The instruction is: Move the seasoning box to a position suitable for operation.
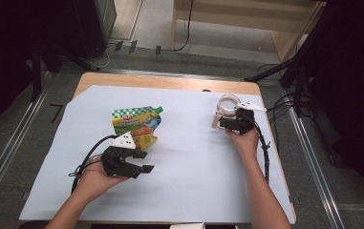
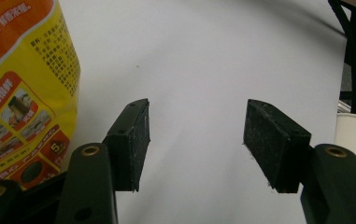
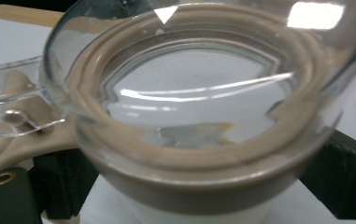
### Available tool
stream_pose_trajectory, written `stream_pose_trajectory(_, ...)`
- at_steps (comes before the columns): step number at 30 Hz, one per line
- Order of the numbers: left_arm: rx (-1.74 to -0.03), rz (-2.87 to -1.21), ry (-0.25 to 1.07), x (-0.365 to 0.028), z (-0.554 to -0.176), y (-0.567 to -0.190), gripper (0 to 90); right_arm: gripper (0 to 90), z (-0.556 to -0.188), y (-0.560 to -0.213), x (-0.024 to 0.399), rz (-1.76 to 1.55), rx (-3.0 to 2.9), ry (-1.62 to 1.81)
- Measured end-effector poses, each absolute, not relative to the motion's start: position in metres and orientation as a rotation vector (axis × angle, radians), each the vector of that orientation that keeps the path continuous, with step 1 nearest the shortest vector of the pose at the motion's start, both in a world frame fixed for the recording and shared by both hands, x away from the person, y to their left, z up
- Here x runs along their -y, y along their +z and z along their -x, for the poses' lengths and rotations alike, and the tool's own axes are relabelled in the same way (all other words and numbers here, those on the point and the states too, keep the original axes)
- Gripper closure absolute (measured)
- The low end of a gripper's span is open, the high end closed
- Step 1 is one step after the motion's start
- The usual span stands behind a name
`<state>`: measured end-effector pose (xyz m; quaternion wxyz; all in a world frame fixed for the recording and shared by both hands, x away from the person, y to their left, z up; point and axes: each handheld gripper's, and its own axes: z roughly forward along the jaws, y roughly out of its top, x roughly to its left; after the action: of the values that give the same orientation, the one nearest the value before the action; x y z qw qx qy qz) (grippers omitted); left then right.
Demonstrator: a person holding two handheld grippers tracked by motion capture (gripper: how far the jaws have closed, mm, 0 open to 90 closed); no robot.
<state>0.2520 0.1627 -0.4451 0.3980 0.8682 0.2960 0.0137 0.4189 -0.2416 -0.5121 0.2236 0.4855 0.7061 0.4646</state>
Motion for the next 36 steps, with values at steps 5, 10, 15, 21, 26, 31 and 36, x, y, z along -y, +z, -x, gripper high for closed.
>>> stream_pose_trajectory(5,-0.763,-2.190,0.040,-0.166,-0.249,-0.445,41.7,9.0,-0.422,-0.515,0.239,-1.360,-1.926,1.308)
stream_pose_trajectory(10,-0.763,-2.187,0.038,-0.167,-0.250,-0.445,41.7,11.6,-0.419,-0.512,0.237,-1.285,-1.935,1.256)
stream_pose_trajectory(15,-0.759,-2.195,0.037,-0.166,-0.251,-0.445,41.6,11.8,-0.418,-0.511,0.238,-1.286,-1.934,1.259)
stream_pose_trajectory(21,-0.761,-2.195,0.034,-0.167,-0.253,-0.445,41.3,12.0,-0.413,-0.504,0.242,-1.310,-1.927,1.299)
stream_pose_trajectory(26,-0.762,-2.192,0.028,-0.165,-0.255,-0.445,41.0,12.0,-0.403,-0.496,0.238,-1.286,-1.941,1.315)
stream_pose_trajectory(31,-0.748,-2.202,0.026,-0.162,-0.257,-0.445,40.1,12.0,-0.393,-0.489,0.236,-1.260,-1.946,1.333)
stream_pose_trajectory(36,-0.729,-2.200,0.019,-0.158,-0.258,-0.445,40.0,12.0,-0.379,-0.482,0.233,-1.230,-1.966,1.334)
